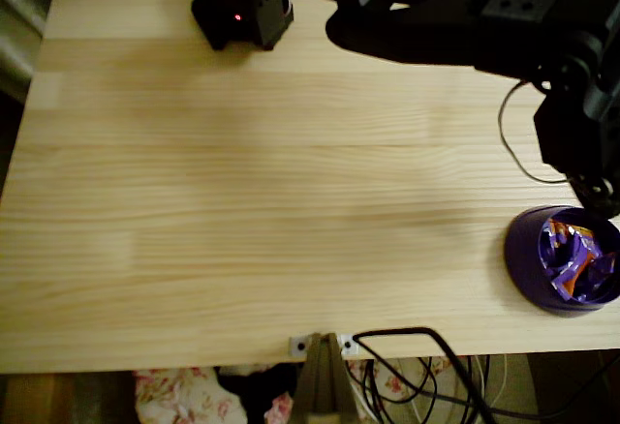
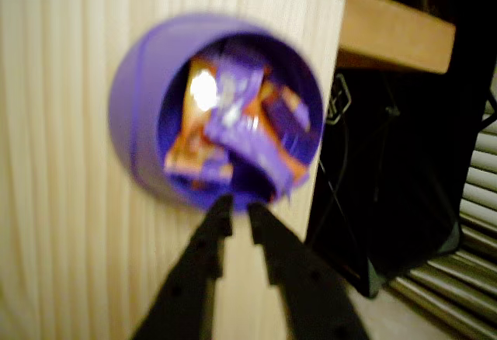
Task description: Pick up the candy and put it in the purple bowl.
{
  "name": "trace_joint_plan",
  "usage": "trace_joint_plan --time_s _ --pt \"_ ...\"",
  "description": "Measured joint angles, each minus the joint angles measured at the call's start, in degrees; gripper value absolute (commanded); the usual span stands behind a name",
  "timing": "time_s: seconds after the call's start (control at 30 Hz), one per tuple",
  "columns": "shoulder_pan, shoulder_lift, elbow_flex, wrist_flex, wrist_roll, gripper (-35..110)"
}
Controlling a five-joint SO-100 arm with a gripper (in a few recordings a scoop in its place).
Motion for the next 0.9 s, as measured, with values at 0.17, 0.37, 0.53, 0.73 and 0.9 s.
trace_joint_plan --time_s 0.17,0.37,0.53,0.73,0.9 --pt "4.0 8.9 0.0 11.6 -4.4 0" --pt "11.2 28.8 11.7 19.3 -8.4 0" --pt "18.2 49.0 30.7 19.6 -11.0 0" --pt "27.5 78.4 55.3 17.7 -13.5 0" --pt "35.4 107.3 88.0 6.3 -17.1 0"
